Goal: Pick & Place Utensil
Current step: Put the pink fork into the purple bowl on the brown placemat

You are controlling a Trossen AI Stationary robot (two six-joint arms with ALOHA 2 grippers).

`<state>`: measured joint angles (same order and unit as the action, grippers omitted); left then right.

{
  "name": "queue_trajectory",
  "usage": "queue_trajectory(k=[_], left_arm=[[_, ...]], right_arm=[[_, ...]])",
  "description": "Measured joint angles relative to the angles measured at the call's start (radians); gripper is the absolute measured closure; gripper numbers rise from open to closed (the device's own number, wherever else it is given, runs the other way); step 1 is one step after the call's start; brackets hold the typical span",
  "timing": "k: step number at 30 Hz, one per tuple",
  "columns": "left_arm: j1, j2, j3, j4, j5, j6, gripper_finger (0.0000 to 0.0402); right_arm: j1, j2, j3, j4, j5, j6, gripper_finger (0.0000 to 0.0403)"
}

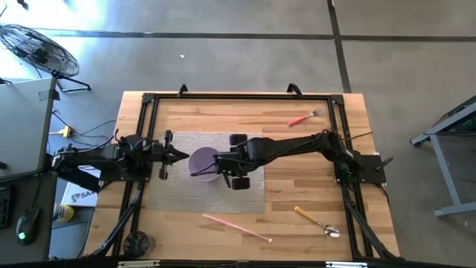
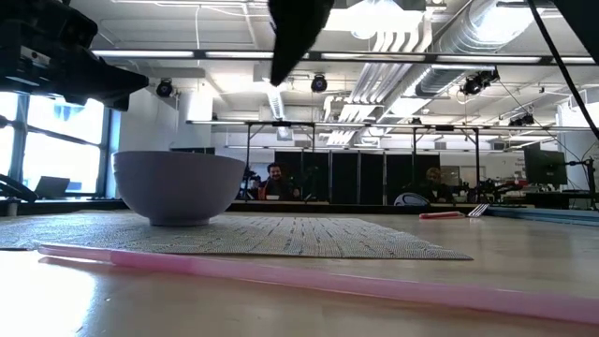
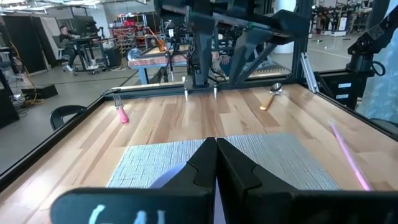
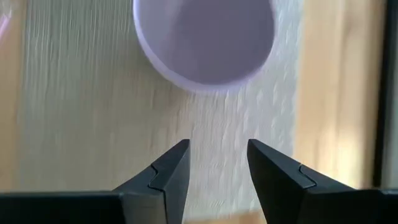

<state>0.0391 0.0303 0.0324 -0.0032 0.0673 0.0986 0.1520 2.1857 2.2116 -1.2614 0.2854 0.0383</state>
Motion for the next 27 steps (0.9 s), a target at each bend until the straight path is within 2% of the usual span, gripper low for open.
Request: queue_trajectory(k=[3, 8, 12, 17, 22, 27], left_arm=[[0.0, 0.0, 0.0, 0.0, 0.0, 0.0, 0.04], [0.0, 0.0, 0.0, 0.0, 0.0, 0.0, 0.04], [0.0, 0.0, 0.0, 0.0, 0.001, 0.0, 0.04], [0.0, 0.0, 0.0, 0.0, 0.001, 0.0, 0.04], [0.0, 0.0, 0.0, 0.0, 0.001, 0.0, 0.04], [0.0, 0.0, 0.0, 0.0, 0.001, 0.0, 0.04]], right_arm=[[-0.003, 0.0, 0.0, -0.084, -0.043, 0.085, 0.0253], [-0.006, 0.0, -0.001, -0.281, -0.001, 0.206, 0.0263], [-0.036, -0.006, -0.057, -0.304, -0.044, 0.246, 0.0273], [-0.119, -0.053, -0.229, -0.309, -0.063, 0.248, 0.0283], [-0.259, -0.104, -0.431, -0.267, -0.115, 0.256, 0.0284], [-0.402, -0.141, -0.599, -0.23, -0.075, 0.187, 0.0284]])
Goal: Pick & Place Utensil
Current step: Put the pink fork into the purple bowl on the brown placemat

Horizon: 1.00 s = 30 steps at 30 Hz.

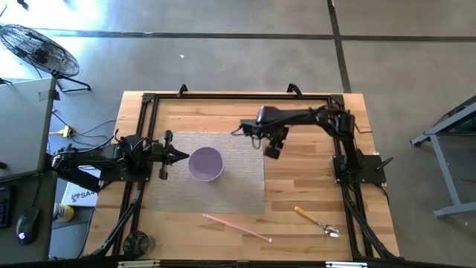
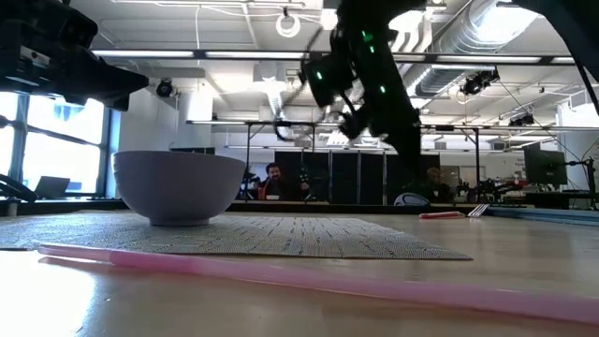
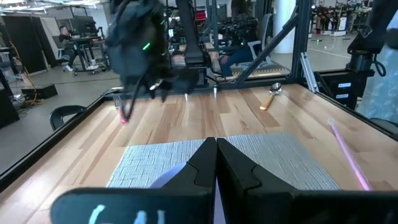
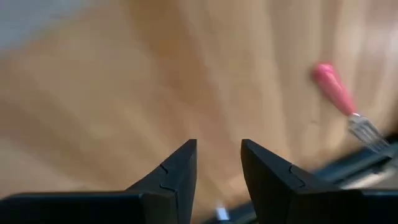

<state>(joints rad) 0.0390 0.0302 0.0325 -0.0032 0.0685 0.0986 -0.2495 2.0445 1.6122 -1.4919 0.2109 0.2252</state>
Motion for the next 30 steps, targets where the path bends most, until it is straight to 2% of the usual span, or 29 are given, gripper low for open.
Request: queue_trajectory(k=[5, 7, 12, 18, 26, 30], left_arm=[[0.0, 0.0, 0.0, 0.0, 0.0, 0.0, 0.04], [0.0, 0.0, 0.0, 0.0, 0.0, 0.0, 0.04], [0.0, 0.0, 0.0, 0.0, 0.0, 0.0, 0.04], [0.0, 0.0, 0.0, 0.0, -0.001, 0.0, 0.04], [0.0, 0.0, 0.0, 0.0, -0.001, 0.0, 0.04], [0.0, 0.0, 0.0, 0.0, -0.001, 0.0, 0.04]], right_arm=[[-0.143, -0.009, -0.099, 0.012, 0.136, -0.107, 0.0284], [-0.197, -0.009, -0.131, 0.036, 0.177, -0.211, 0.0284], [-0.31, -0.009, -0.2, 0.125, 0.209, -0.481, 0.0284], [-0.401, -0.009, -0.273, 0.231, 0.29, -0.627, 0.0284], [-0.468, -0.009, -0.341, 0.41, 0.29, -0.824, 0.0284], [-0.488, -0.01, -0.357, 0.479, 0.266, -0.858, 0.0285]])
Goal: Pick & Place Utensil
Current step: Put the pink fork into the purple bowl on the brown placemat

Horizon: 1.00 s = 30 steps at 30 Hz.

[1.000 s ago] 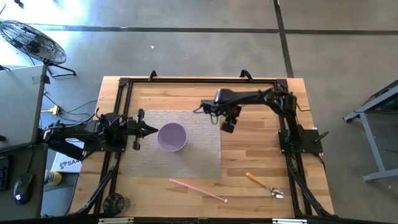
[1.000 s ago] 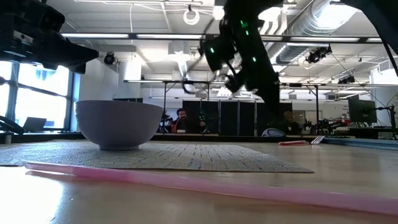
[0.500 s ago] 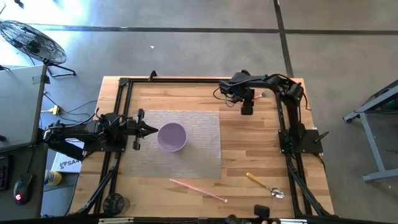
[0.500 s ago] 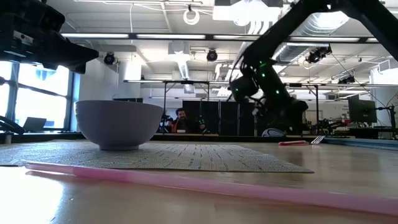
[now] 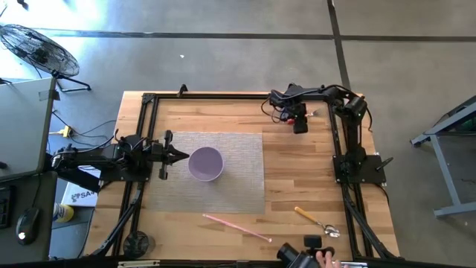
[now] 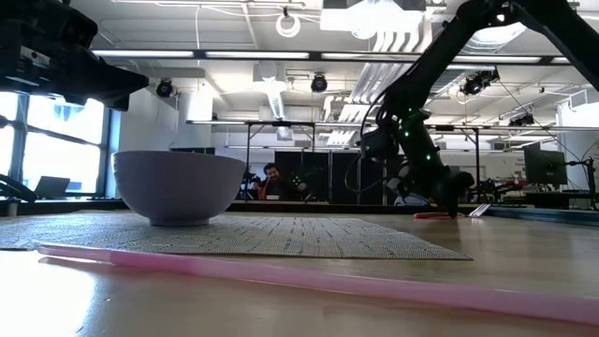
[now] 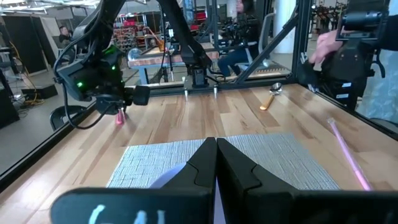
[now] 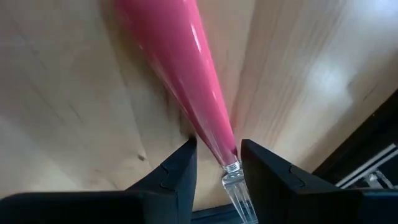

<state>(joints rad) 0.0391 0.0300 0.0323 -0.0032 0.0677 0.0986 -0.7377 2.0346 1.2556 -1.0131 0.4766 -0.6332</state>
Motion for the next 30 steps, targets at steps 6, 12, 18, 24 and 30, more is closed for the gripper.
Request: queue_trajectory(k=[6, 12, 18, 24, 30], left_arm=[[0.0, 0.0, 0.0, 0.0, 0.0, 0.0, 0.04], [0.0, 0.0, 0.0, 0.0, 0.0, 0.0, 0.04], [0.0, 0.0, 0.0, 0.0, 0.001, 0.0, 0.04], [0.0, 0.0, 0.0, 0.0, 0.001, 0.0, 0.04], [0.0, 0.0, 0.0, 0.0, 0.001, 0.0, 0.04]], right_arm=[[-0.005, -0.001, 0.0, 0.004, -0.058, 0.004, 0.0314], [-0.006, -0.002, 0.0, 0.004, -0.092, 0.031, 0.0353], [0.017, 0.0, 0.0, -0.011, -0.091, 0.19, 0.0338], [0.081, 0.001, -0.001, -0.032, -0.096, 0.344, 0.0344], [0.145, 0.002, -0.001, -0.071, -0.134, 0.428, 0.0356]])
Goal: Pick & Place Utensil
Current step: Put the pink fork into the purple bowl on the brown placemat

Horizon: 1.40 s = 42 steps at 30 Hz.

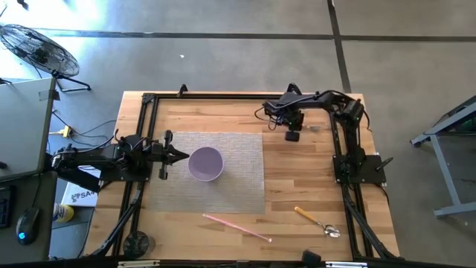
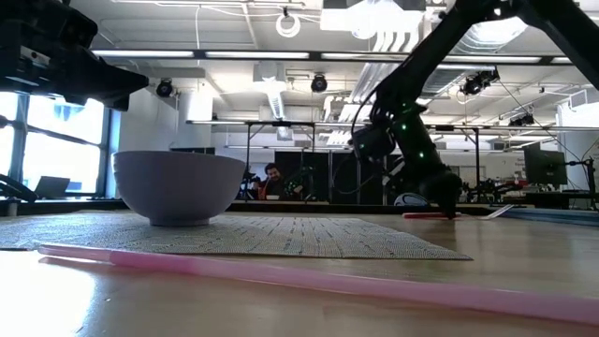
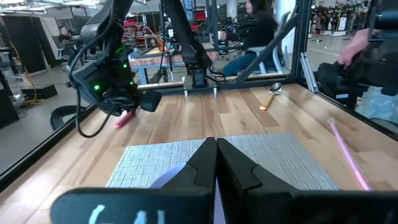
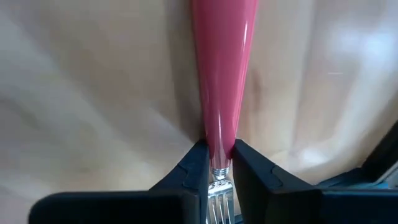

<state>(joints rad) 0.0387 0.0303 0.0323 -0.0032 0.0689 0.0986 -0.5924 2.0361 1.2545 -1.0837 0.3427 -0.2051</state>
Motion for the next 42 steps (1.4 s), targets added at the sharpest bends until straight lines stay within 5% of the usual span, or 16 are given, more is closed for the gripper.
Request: queue_trajectory(k=[16, 31, 42], left_arm=[[0.0, 0.0, 0.0, 0.0, 0.001, 0.0, 0.04], [0.0, 0.0, 0.0, 0.0, 0.001, 0.0, 0.04], [0.0, 0.0, 0.0, 0.0, 0.0, 0.0, 0.04]], right_arm=[[0.132, 0.004, 0.108, -0.067, -0.204, 0.128, 0.0354], [0.21, 0.004, 0.202, 0.091, -0.256, 0.204, 0.038], [0.211, 0.006, 0.203, 0.121, -0.29, 0.209, 0.0363]])
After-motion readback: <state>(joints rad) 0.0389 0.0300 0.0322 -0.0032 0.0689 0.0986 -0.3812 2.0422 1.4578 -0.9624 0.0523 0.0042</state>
